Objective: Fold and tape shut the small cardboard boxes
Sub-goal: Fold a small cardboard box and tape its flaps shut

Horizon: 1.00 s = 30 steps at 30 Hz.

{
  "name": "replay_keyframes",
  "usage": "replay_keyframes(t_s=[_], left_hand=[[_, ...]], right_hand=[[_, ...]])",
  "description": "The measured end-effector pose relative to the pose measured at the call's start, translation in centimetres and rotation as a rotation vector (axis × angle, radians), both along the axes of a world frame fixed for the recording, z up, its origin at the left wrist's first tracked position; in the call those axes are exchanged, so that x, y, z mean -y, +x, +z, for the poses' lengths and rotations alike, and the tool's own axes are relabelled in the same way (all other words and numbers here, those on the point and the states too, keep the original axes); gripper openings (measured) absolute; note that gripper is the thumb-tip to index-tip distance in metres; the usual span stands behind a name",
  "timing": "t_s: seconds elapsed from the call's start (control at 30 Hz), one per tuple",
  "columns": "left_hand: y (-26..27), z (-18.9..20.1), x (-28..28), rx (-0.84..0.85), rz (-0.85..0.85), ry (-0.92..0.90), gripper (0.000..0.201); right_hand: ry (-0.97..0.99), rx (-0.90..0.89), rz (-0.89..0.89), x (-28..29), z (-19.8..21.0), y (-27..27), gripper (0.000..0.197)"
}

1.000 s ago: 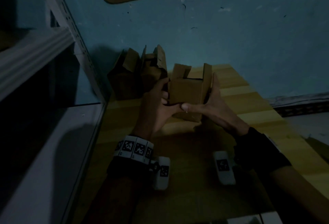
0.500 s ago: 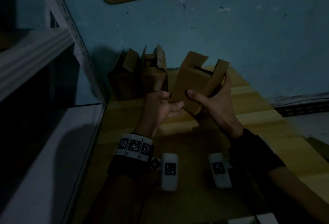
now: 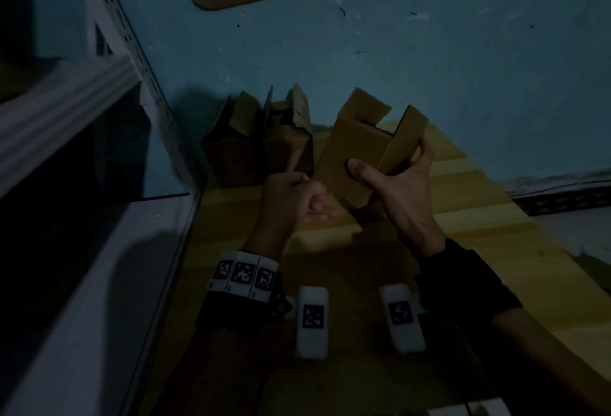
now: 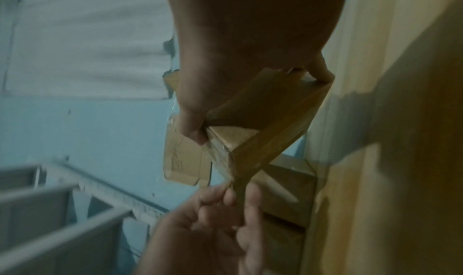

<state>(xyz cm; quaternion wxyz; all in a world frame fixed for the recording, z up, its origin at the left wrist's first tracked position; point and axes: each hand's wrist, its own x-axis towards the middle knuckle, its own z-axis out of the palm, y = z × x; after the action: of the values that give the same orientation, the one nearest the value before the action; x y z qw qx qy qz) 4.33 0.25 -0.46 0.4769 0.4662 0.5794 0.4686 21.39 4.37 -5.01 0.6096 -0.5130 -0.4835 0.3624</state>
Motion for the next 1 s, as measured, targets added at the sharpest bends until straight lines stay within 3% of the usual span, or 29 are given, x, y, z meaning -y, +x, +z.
replay_keyframes(t_s=[0.17, 0.23, 0.3, 0.43, 0.53, 0.7, 1.0], left_hand=[[0.0, -0.6, -0.2, -0.069, 0.011, 0.017, 0.016], [-0.2, -1.1, -0.2, -0.121, 0.066, 0.083, 0.014], [-0.5, -1.4, -0.2, -0.146, 0.09, 0.18, 0.026], [-0.4, -0.6, 0.1, 0.018, -0.001, 0.29, 0.036], [-0.4, -0.2, 0.1, 0.025, -0.028, 0.339, 0.038], [-0.2, 0.0, 0.0, 0.034, -0.026, 0.324, 0.018], [-1.2, -1.3, -0.7, -0.24, -0.003, 0.362, 0.016]], right_hand=[[-0.042, -0.091, 0.053, 0.8, 0.5, 0.2, 0.146], [-0.051, -0.085, 0.056, 0.9, 0.7, 0.3, 0.146], [-0.054, -0.071, 0.058, 1.0, 0.9, 0.4, 0.145], [-0.058, -0.12, 0.064, 1.0, 1.2, 0.6, 0.134], [-0.05, -0.139, 0.086, 1.0, 1.4, 0.8, 0.132], [-0.024, -0.075, 0.11, 1.3, 1.5, 1.2, 0.132], [0.016, 0.05, 0.077, 1.0, 0.8, 1.0, 0.119]])
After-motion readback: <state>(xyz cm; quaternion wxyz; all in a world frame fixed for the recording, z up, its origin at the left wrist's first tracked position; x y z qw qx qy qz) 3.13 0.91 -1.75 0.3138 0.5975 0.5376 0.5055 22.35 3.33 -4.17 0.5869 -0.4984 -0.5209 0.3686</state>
